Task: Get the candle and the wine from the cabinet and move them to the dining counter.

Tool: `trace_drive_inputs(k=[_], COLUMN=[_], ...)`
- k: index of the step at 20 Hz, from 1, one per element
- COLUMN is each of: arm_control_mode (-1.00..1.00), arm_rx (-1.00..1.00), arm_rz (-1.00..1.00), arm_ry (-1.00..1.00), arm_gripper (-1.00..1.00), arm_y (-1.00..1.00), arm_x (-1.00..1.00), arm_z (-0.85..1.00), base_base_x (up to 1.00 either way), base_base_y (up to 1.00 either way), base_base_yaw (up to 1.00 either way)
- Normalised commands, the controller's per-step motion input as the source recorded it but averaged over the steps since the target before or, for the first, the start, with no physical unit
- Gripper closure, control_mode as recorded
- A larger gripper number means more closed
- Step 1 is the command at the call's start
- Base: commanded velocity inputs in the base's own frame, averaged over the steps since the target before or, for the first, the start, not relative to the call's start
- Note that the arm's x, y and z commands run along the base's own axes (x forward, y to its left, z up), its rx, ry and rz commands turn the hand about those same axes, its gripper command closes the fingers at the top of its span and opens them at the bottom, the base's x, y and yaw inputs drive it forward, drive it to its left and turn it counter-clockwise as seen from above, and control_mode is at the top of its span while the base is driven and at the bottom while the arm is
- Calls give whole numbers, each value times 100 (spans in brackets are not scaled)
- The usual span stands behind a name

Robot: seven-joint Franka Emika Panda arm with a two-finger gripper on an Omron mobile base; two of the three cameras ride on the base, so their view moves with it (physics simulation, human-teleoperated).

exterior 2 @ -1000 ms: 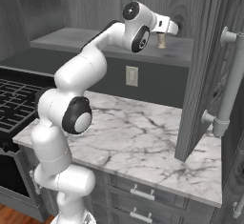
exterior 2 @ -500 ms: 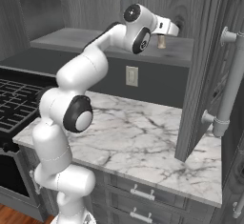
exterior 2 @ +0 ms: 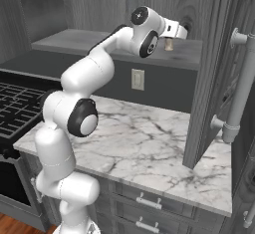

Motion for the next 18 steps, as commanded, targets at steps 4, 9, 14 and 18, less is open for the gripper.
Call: trace_drive_inputs(k=[4, 9, 14, 18], arm_control_mode=[-100, -100, -100, -100], arm_rx=[0, 0, 0, 0], arm_rz=[0, 0, 0, 0], arm_ry=[0, 0, 0, 0], arm_gripper=[100, 100, 100, 100], arm_y=[0, 0, 0, 0], arm_x=[1, 0, 0, 0], arm_z=[0, 0, 0, 0], base_base_x=[0, 0, 0, 0], base_base_y=[0, 0, 0, 0], base_base_yaw=[0, 0, 0, 0])
